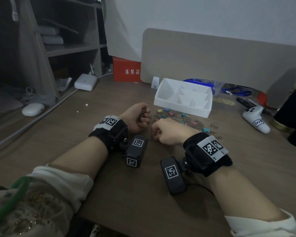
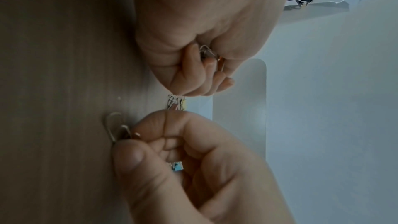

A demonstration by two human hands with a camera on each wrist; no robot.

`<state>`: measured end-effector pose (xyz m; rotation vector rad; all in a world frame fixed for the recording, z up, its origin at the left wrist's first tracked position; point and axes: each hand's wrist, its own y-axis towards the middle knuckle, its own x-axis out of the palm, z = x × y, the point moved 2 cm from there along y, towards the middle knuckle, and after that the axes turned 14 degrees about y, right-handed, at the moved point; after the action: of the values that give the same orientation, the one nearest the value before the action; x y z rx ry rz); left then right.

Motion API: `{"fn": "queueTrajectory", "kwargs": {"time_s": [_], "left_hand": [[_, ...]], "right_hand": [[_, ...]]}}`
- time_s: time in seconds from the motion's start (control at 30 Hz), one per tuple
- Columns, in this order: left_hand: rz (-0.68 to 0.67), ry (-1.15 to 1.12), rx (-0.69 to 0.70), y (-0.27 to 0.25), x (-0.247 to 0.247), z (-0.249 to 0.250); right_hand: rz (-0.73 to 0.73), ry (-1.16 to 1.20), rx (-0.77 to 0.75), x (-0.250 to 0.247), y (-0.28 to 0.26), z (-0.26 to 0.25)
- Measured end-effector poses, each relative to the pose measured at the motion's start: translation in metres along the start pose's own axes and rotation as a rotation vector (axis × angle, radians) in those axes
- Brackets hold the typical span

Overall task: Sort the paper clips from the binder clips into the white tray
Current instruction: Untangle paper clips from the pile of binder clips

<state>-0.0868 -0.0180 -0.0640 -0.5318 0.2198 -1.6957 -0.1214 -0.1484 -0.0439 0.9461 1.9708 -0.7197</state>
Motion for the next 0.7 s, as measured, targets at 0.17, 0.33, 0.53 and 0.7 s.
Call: {"fn": "queueTrajectory", "kwargs": {"time_s": [0.17,0.33,0.53,0.7], "left_hand": [[0.003,-0.003,-0.001,0.000,0.000,0.000],[0.015,-0.092,0.009,0.000,-0.001,0.000],[0.031,-0.143,0.035,0.004,-0.003,0.000],[0.031,-0.088,-0.008,0.001,0.000,0.000]], "right_hand": [[-0.013,-0.022,0.004,-0.001,-0.003,-0.002],[-0.003,-0.058,0.021,0.000,-0.001,-0.001],[0.117,-0.025,0.099,-0.005,0.003,0.006],[0.421,0.090,0.132,-0.016,0.001,0.009]]}}
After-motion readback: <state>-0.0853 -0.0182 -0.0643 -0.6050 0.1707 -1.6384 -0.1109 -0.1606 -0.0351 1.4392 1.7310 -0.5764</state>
